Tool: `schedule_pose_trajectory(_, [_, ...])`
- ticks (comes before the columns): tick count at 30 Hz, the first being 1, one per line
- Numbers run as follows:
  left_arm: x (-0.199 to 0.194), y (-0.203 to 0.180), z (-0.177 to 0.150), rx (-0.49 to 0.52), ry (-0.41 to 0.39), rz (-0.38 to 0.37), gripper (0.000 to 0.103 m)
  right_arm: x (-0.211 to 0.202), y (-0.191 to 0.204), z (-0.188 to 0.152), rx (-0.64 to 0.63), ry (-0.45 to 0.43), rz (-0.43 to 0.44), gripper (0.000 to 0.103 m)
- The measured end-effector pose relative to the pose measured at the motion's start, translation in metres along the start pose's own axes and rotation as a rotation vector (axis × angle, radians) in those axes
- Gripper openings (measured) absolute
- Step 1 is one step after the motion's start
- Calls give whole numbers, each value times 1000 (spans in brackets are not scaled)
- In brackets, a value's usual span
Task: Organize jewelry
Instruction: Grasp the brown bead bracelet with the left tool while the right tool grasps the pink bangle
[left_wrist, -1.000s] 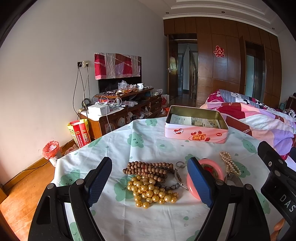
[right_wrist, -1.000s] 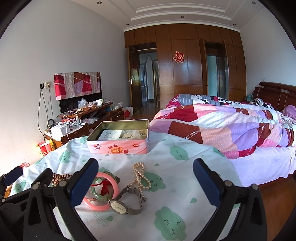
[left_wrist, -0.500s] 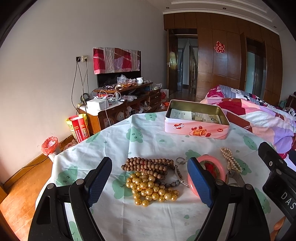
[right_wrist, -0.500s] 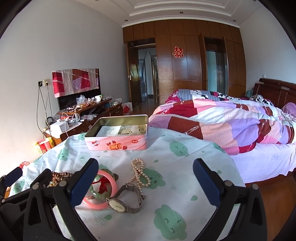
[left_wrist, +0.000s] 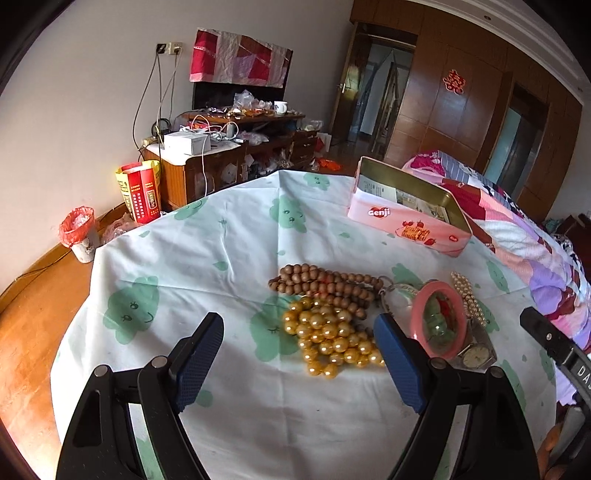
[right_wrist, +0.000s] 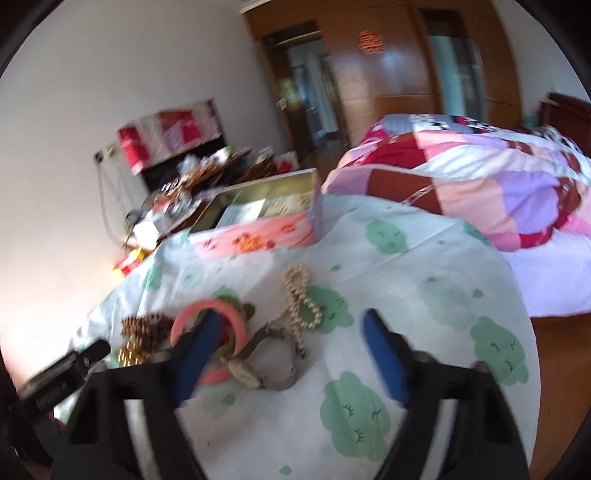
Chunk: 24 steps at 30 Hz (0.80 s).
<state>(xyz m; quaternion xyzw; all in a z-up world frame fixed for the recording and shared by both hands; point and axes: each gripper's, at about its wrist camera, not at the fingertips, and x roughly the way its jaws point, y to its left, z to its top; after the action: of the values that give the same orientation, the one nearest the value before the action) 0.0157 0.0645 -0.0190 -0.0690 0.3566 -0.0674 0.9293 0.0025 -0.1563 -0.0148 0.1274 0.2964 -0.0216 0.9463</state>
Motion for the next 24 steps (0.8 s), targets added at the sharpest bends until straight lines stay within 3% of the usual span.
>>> schedule_pose_trajectory(4, [2, 3, 6, 44, 9, -21, 83, 7, 9, 5, -35, 43, 102, 61])
schedule_pose_trajectory(8, [5, 1, 19, 137, -9, -12, 83, 24, 24, 16, -100, 85, 173, 60])
schedule_pose_trajectory(14, [31, 10, 45, 185, 61, -90, 83, 64, 32, 22, -162, 202, 193, 60])
schedule_pose_trajectory(17, [44, 4, 46, 238, 95, -107, 83, 82, 27, 18, -137, 271, 222, 48])
schedule_pose_trajectory(22, [60, -5, 47, 291, 129, -104, 84, 96, 30, 13, -146, 313, 228, 46])
schedule_pose_trajectory(24, [66, -5, 47, 281, 147, -117, 84, 101, 30, 12, -140, 334, 257, 39])
